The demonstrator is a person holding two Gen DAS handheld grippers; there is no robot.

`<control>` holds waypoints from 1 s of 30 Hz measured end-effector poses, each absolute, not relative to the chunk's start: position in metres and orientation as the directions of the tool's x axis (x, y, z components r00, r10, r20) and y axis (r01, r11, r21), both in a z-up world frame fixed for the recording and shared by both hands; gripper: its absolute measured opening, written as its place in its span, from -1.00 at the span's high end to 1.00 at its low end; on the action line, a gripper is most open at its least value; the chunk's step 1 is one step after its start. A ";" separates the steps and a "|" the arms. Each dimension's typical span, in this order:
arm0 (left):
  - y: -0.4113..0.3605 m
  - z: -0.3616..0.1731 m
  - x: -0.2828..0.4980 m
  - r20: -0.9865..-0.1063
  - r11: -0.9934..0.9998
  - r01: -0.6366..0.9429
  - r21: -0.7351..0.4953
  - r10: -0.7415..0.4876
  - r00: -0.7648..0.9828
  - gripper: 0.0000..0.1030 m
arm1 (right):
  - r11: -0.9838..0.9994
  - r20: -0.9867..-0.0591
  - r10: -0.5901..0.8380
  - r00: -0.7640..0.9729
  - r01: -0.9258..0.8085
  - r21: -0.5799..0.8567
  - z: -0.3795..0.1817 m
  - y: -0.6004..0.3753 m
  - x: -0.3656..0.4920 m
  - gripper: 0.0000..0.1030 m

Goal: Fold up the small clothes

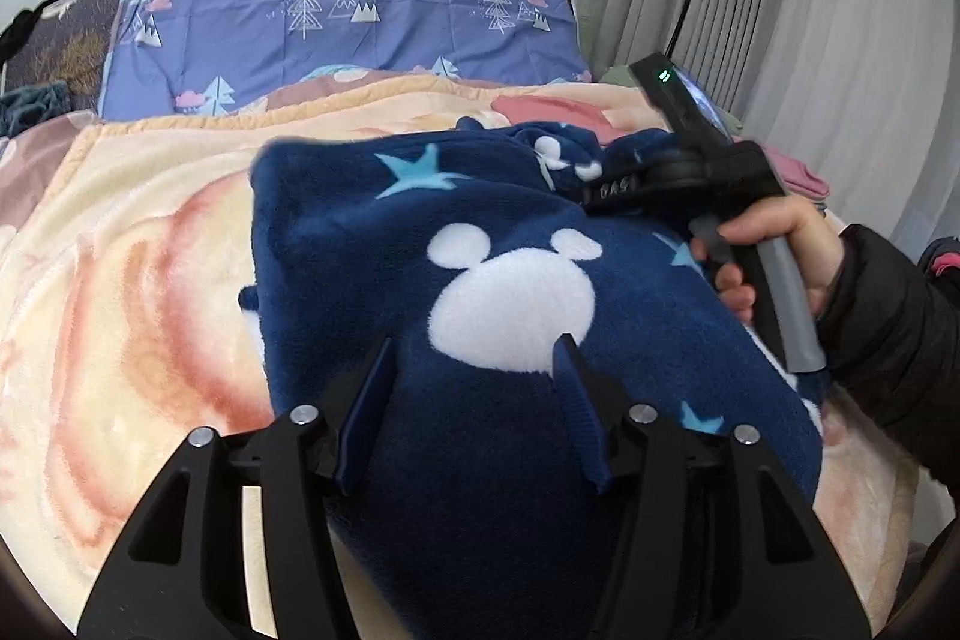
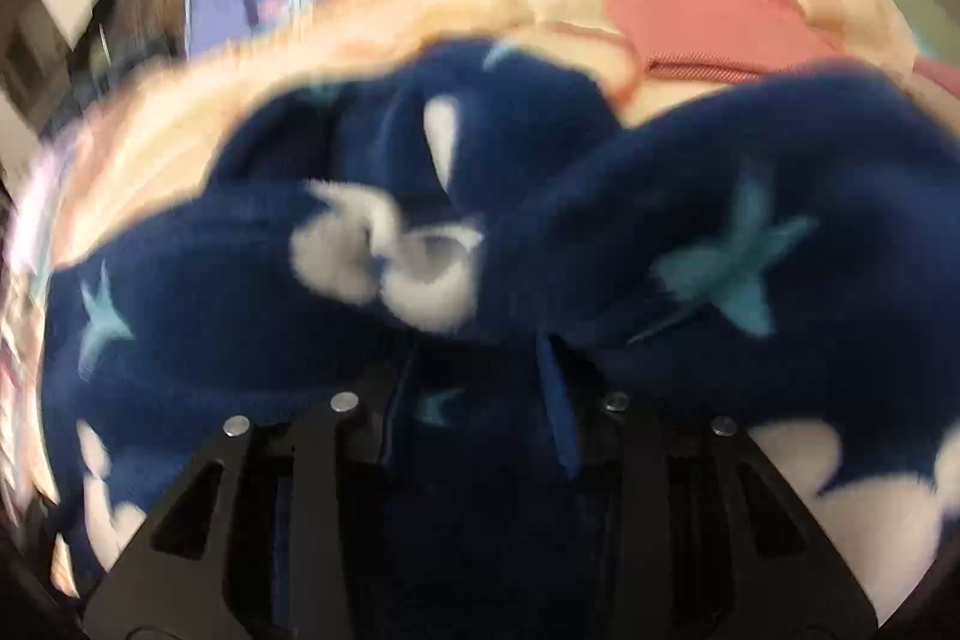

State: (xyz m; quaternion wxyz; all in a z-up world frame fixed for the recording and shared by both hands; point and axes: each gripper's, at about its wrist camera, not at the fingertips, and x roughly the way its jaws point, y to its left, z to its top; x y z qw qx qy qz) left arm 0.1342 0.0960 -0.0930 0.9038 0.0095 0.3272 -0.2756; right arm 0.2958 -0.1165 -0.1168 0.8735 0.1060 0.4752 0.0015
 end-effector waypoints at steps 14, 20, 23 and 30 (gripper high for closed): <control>0.096 -0.096 0.133 -0.596 0.835 0.522 -0.173 -0.511 0.619 -0.26 | 0.999 -0.768 0.021 0.640 0.006 0.033 -0.062 -0.094 0.242 0.06; 0.096 -0.095 0.133 -0.596 0.834 0.523 -0.172 -0.512 0.619 -0.28 | 0.989 -0.670 0.120 0.732 -0.148 0.015 -0.036 -0.089 0.122 -0.04; 0.096 -0.095 0.133 -0.596 0.834 0.524 -0.173 -0.512 0.619 -0.28 | 0.996 -0.735 0.079 0.673 -0.075 0.039 -0.079 -0.099 0.092 -0.20; 0.104 -0.086 0.129 -0.562 0.829 0.519 -0.206 -0.535 0.632 -0.37 | 0.996 -0.716 0.085 0.693 -0.060 0.060 -0.079 -0.090 0.056 -0.19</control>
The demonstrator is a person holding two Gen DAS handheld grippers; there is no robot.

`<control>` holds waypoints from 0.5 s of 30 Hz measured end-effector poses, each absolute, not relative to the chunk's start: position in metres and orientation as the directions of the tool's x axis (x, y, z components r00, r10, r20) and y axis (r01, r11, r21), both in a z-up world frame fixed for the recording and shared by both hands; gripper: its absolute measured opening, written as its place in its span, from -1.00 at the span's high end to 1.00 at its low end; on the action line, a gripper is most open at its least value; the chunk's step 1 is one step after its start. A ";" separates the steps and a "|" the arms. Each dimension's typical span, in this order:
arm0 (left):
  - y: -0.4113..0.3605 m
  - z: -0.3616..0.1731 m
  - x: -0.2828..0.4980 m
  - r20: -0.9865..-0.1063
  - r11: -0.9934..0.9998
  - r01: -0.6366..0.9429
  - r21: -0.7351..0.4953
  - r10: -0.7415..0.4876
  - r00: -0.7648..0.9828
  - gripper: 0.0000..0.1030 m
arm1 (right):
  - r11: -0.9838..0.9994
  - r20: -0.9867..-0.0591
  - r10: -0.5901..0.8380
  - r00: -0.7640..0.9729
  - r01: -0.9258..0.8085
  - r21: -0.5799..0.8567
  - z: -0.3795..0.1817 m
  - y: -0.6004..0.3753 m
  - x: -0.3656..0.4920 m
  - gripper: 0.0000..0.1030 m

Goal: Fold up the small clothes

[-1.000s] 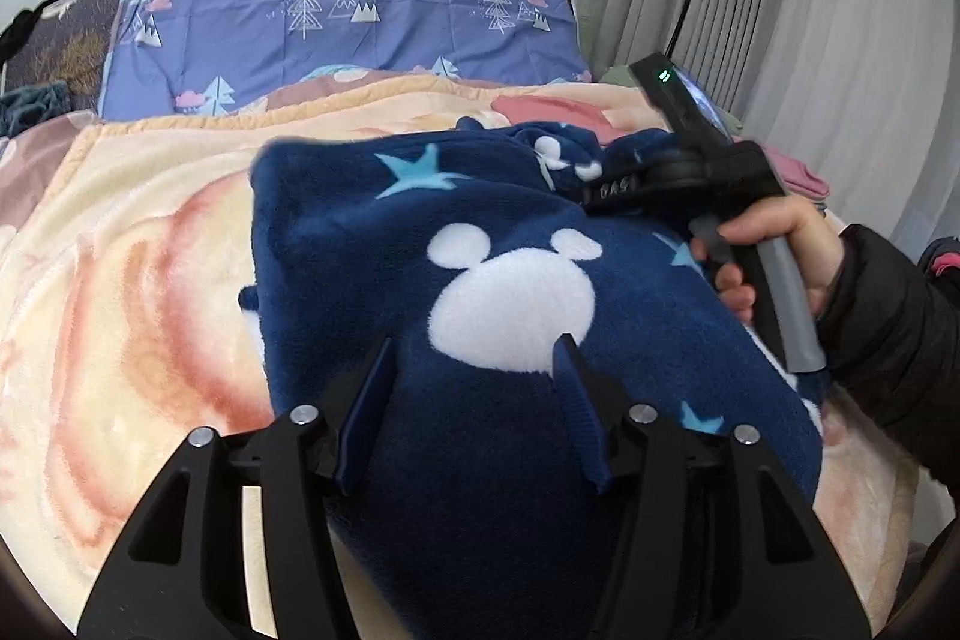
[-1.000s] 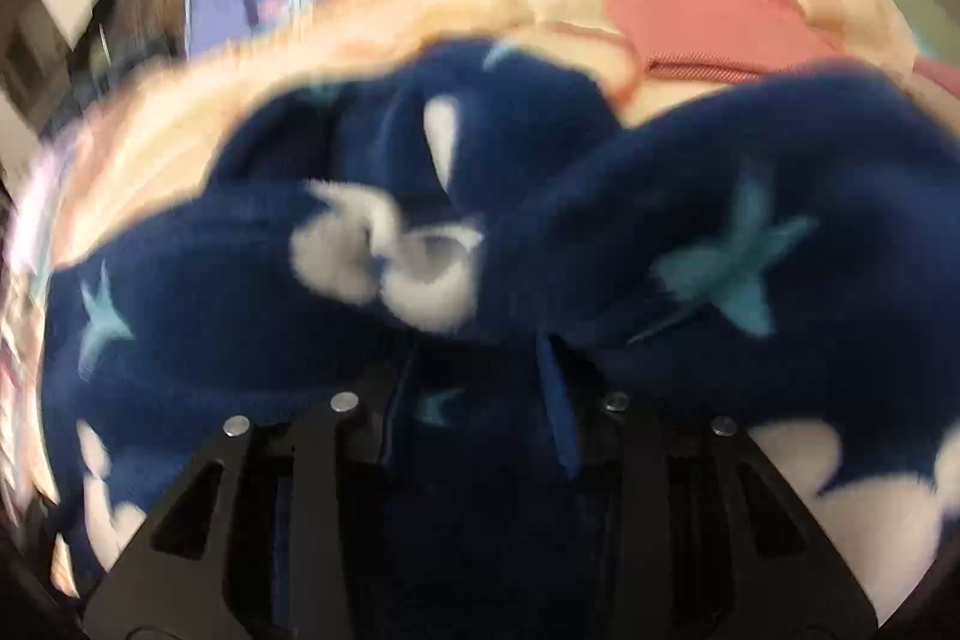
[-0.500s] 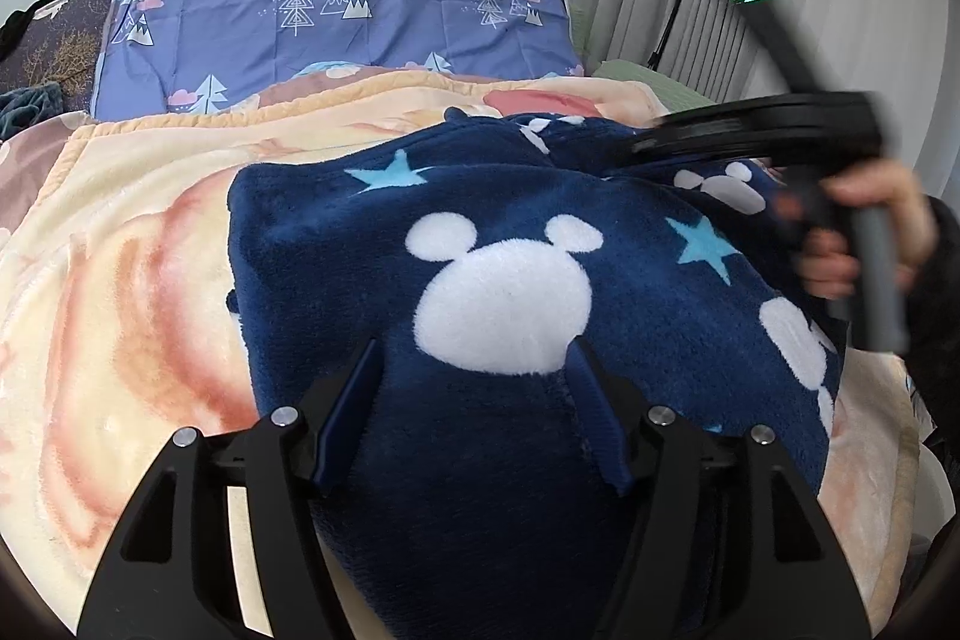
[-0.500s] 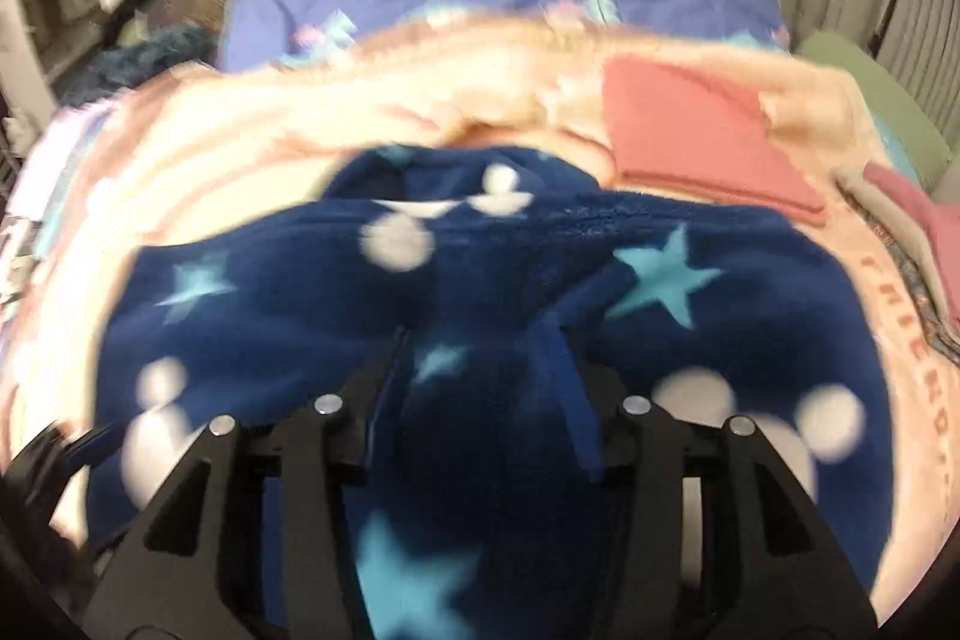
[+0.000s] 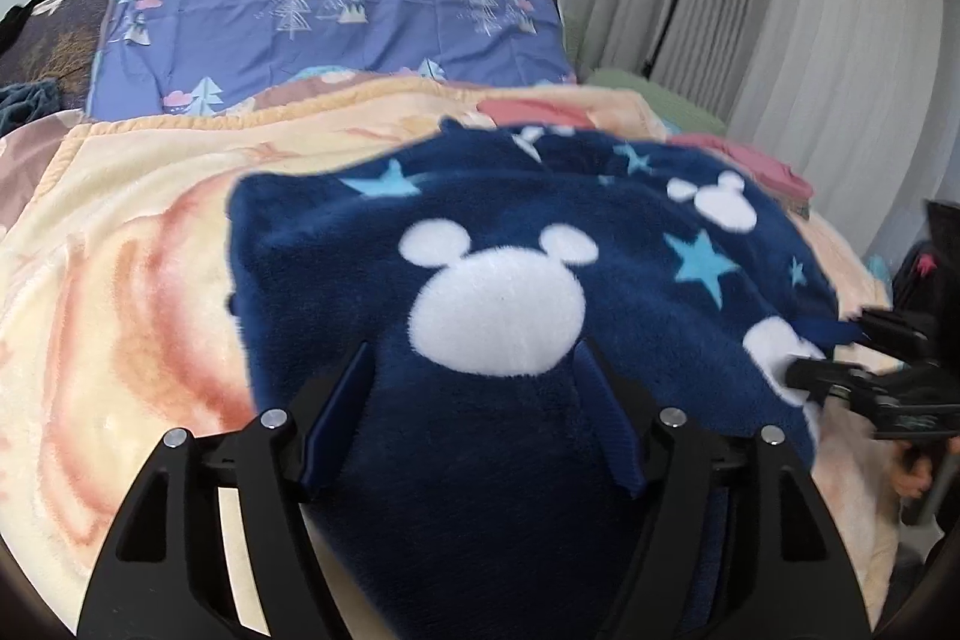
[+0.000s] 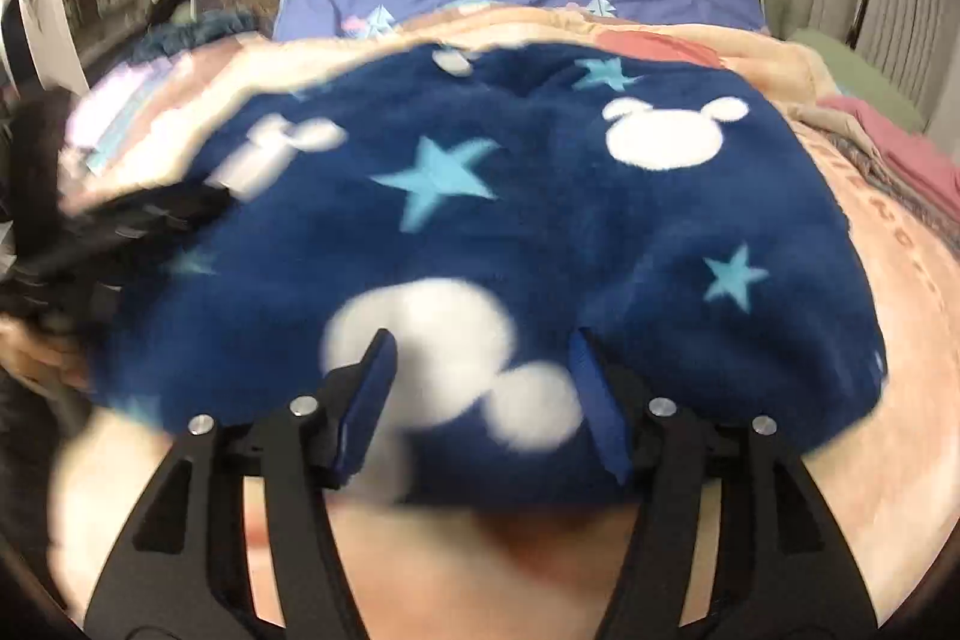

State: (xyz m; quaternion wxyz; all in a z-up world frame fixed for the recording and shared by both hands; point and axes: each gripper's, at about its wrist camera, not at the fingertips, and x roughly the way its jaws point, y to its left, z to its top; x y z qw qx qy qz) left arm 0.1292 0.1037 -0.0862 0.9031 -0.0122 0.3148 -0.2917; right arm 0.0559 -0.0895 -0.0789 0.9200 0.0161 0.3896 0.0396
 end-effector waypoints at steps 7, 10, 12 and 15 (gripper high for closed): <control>0.149 -0.078 0.140 -0.502 0.878 0.363 -0.313 -0.477 0.722 -0.37 | 0.846 -0.570 0.131 0.811 -0.391 -0.363 -0.074 0.017 -0.022 -0.33; 0.160 -0.106 0.165 -0.605 0.873 0.272 -0.406 -0.479 0.636 -0.37 | 0.736 -0.561 0.164 0.812 -0.479 -0.478 -0.094 0.061 -0.034 -0.30; 0.172 -0.117 0.174 -0.585 0.815 0.255 -0.521 -0.558 0.589 -0.37 | 0.681 -0.552 0.196 0.810 -0.517 -0.518 -0.102 0.081 -0.036 -0.30; 0.178 -0.119 0.176 -0.552 0.773 0.259 -0.579 -0.605 0.573 -0.37 | 0.620 -0.543 0.194 0.817 -0.531 -0.578 -0.115 0.102 -0.032 -0.30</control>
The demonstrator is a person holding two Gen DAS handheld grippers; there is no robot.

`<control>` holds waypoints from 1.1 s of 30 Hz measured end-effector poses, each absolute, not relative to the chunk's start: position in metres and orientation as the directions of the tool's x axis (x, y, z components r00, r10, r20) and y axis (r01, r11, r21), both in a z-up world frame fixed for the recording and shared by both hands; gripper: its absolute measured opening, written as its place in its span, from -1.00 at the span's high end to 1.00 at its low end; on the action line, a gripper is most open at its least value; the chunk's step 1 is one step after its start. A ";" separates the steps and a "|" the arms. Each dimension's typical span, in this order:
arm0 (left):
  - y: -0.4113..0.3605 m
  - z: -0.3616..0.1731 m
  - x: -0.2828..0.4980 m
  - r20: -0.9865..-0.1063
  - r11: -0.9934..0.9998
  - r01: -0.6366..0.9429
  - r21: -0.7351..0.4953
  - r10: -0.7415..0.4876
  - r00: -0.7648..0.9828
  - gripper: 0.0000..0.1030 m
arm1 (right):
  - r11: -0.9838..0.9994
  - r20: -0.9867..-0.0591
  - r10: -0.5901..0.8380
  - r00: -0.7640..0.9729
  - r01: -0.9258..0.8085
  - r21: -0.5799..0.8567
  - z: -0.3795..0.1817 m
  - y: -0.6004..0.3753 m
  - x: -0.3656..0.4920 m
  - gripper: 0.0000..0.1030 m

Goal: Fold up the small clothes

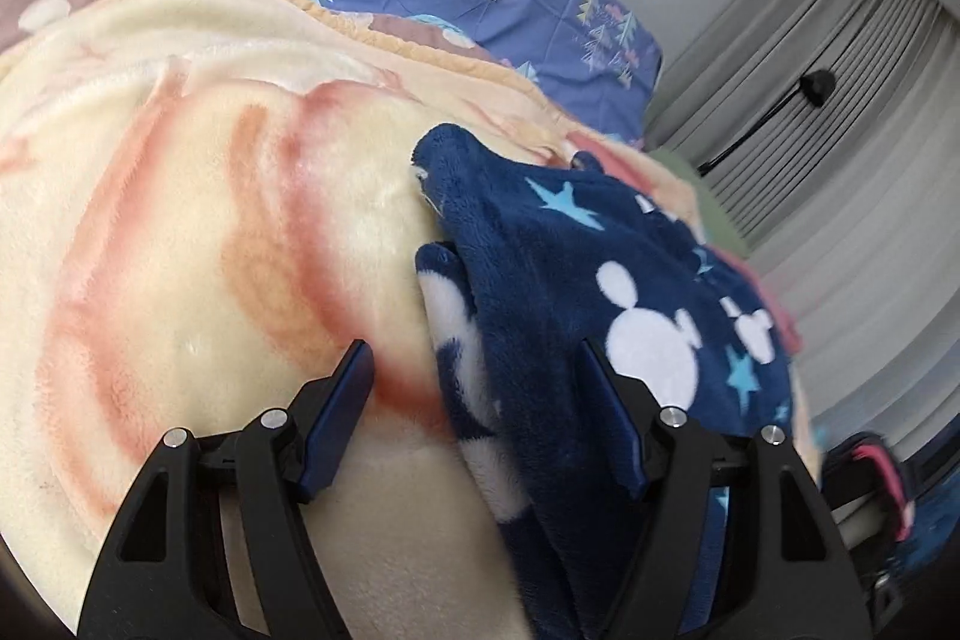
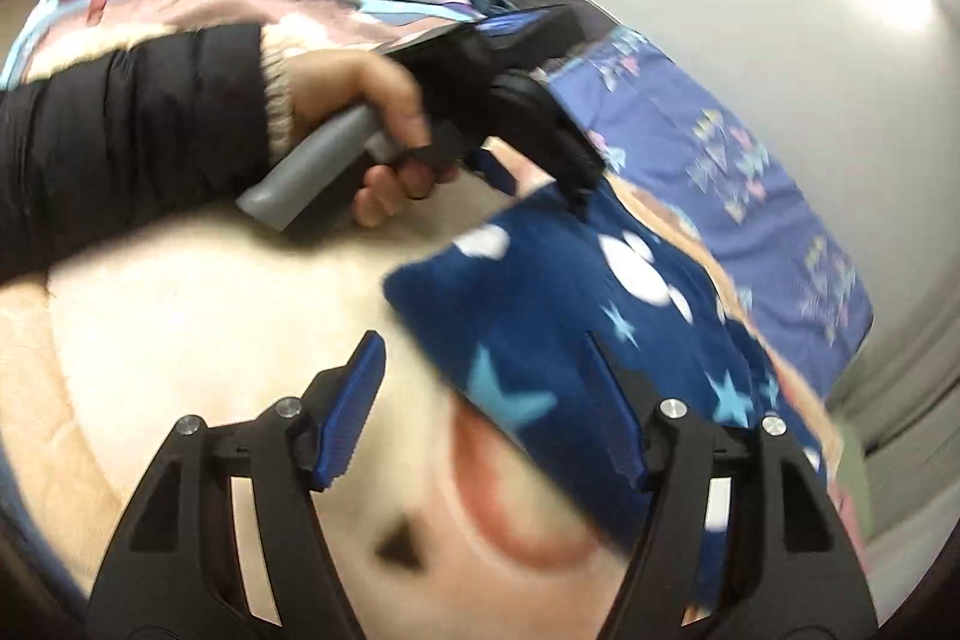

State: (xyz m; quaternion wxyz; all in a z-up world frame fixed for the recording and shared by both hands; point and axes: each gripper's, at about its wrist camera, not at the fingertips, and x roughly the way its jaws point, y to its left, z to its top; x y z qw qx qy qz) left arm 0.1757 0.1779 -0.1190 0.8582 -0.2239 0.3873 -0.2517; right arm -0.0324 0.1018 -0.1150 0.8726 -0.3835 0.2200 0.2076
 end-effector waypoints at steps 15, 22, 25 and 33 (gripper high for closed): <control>0.190 -0.124 0.174 -0.488 0.683 0.258 -0.683 -0.690 0.535 -0.37 | 0.547 -0.509 0.109 0.854 -0.479 -0.687 -0.154 0.149 0.010 -0.33; 0.190 -0.124 0.175 -0.465 0.658 0.269 -0.703 -0.712 0.526 -0.37 | 0.595 -0.514 0.082 0.854 -0.455 -0.662 -0.152 0.132 0.002 -0.28; 0.187 -0.125 0.177 -0.475 0.663 0.272 -0.697 -0.712 0.517 -0.37 | 0.621 -0.539 0.073 0.839 -0.462 -0.634 -0.154 0.129 0.009 -0.29; 0.179 -0.131 0.193 -0.495 0.669 0.217 -0.710 -0.694 0.523 -0.19 | 0.655 -0.500 0.071 0.863 -0.418 -0.629 -0.155 0.137 0.033 0.06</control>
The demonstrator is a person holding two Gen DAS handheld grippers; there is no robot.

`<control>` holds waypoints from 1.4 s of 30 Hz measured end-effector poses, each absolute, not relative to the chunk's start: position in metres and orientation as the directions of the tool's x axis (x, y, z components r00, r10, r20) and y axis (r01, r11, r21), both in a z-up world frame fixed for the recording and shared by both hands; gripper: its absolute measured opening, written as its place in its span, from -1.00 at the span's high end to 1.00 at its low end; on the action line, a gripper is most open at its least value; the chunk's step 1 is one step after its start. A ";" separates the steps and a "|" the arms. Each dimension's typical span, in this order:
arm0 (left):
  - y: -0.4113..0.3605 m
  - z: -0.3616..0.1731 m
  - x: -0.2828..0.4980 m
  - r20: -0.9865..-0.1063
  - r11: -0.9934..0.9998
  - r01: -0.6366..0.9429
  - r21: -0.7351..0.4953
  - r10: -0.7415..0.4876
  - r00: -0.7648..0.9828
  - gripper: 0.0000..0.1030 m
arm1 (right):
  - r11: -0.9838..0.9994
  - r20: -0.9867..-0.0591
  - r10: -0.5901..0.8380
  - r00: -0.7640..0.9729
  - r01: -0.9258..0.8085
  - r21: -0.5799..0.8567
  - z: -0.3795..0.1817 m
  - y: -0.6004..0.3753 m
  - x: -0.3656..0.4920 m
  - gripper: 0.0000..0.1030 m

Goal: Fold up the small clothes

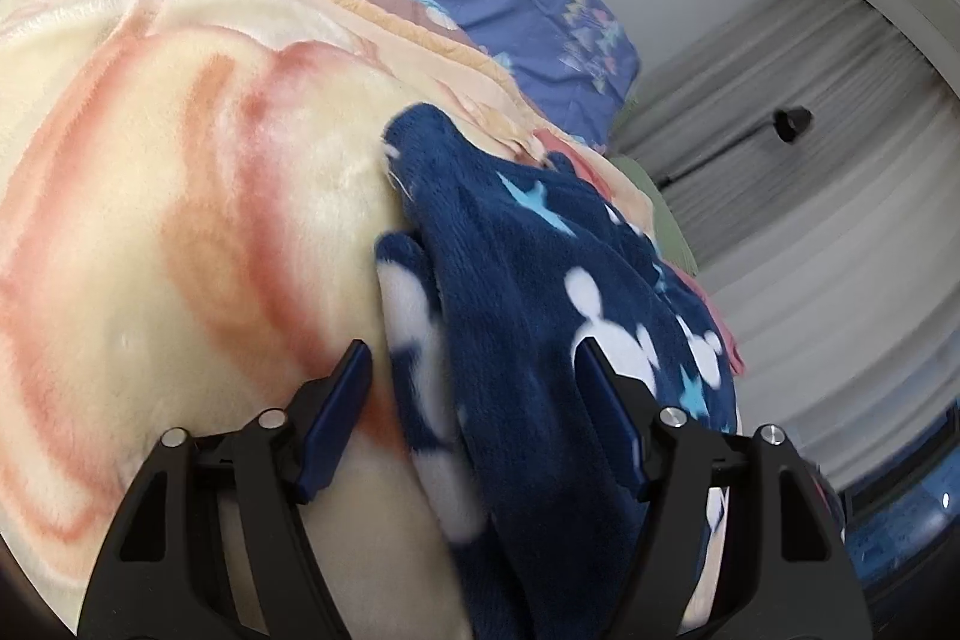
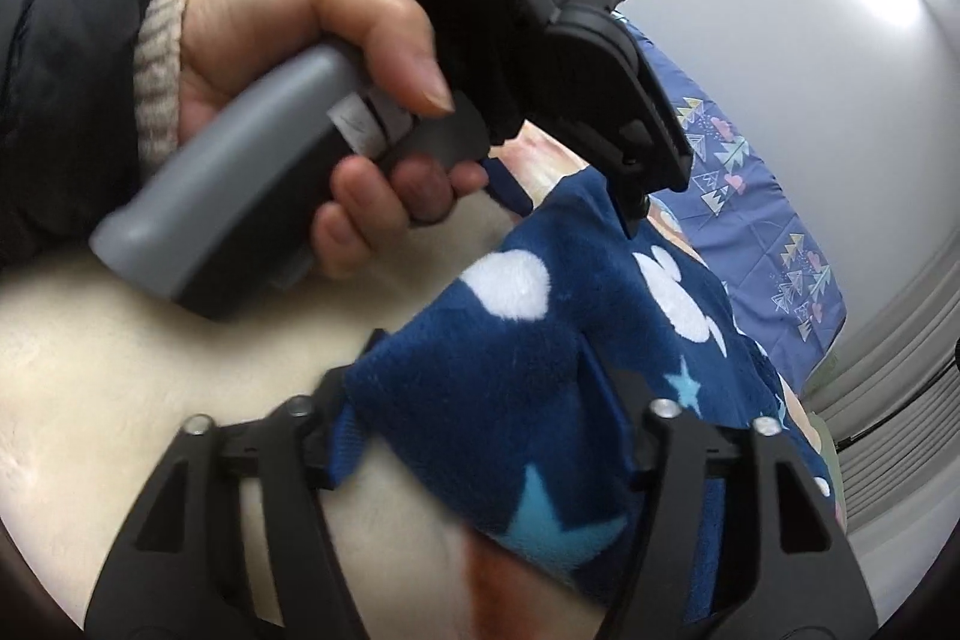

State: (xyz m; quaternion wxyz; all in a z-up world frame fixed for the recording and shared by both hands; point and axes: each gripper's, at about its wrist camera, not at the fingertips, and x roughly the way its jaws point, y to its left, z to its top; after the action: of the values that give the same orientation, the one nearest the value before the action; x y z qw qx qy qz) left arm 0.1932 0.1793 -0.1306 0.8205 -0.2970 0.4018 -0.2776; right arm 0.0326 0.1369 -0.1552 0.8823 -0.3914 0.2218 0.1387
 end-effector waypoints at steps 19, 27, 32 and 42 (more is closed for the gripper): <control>0.075 0.018 0.196 -0.525 0.777 0.324 -0.540 -0.612 0.592 0.57 | 0.912 -0.354 0.398 0.846 -0.408 0.050 -0.021 -0.026 0.018 0.64; -0.065 0.038 0.208 -0.578 0.819 0.362 -0.444 -0.571 0.582 0.57 | 0.912 -0.289 0.374 0.881 -0.294 0.284 -0.010 -0.154 0.021 0.65; -0.152 0.035 0.215 -0.641 0.831 0.422 -0.363 -0.551 0.534 0.56 | 0.856 -0.274 0.383 0.882 -0.228 0.463 -0.031 -0.243 0.024 0.66; -0.276 -0.046 0.217 -0.771 0.847 0.508 -0.157 -0.427 0.473 0.10 | 0.750 -0.376 0.368 0.850 -0.032 0.661 -0.113 -0.329 0.027 0.65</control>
State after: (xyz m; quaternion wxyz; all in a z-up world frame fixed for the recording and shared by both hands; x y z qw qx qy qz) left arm 0.2170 -0.2763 -0.0460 0.8569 0.0466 0.4348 -0.2729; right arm 0.0270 -0.3288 -0.1130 0.9014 0.3358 0.2501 0.1107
